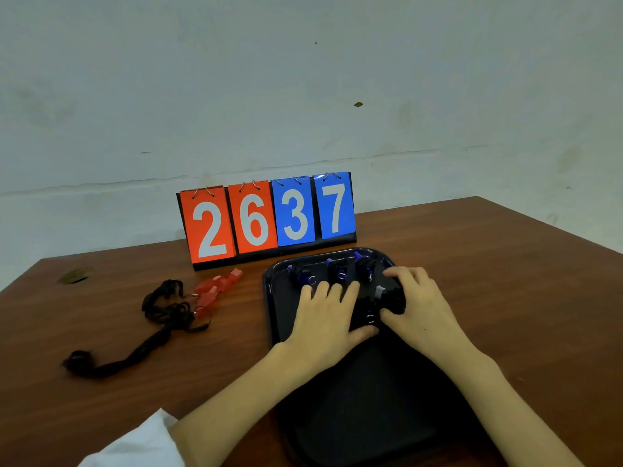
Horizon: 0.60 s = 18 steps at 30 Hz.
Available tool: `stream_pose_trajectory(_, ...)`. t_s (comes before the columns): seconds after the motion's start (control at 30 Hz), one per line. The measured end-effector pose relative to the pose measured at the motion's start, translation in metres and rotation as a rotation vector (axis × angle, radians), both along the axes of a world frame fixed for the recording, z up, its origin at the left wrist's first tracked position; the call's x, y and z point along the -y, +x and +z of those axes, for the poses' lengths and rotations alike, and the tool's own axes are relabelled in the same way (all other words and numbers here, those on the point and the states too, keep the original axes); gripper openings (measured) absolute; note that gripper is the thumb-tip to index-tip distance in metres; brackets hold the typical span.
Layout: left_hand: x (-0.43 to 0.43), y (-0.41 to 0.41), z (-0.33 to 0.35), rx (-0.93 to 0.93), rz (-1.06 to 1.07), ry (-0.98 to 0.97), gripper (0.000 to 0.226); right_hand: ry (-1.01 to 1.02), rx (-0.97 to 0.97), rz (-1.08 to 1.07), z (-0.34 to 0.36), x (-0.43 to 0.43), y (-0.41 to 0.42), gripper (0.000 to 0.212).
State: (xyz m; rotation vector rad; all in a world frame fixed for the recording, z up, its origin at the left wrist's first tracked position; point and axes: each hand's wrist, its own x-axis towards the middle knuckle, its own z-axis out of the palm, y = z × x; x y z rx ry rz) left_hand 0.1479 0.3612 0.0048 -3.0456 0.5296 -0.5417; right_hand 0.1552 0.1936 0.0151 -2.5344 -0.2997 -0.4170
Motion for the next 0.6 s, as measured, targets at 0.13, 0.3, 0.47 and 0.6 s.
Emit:
stream_pose_trajectory(0.13, -0.022, -0.004, -0.001, -0.035, 0.025, -0.027, 0.084, -0.085, -0.053, 0.046, -0.006, 0.002, 0.004, 0.043)
stream_pose_trajectory(0.3, -0.036, -0.003, 0.002, -0.15, 0.015, -0.172, 0.07, -0.072, -0.083, -0.031, -0.005, 0.006, 0.006, 0.039)
stream_pose_trajectory(0.47, -0.036, -0.002, 0.002, -0.163, -0.013, -0.289, 0.074, -0.045, -0.003, -0.02, -0.004, 0.003, 0.003, 0.049)
stream_pose_trajectory(0.6, -0.039, -0.005, 0.002, -0.096, 0.003, -0.266, 0.079, -0.036, 0.169, 0.154, 0.005, 0.001, -0.003, 0.048)
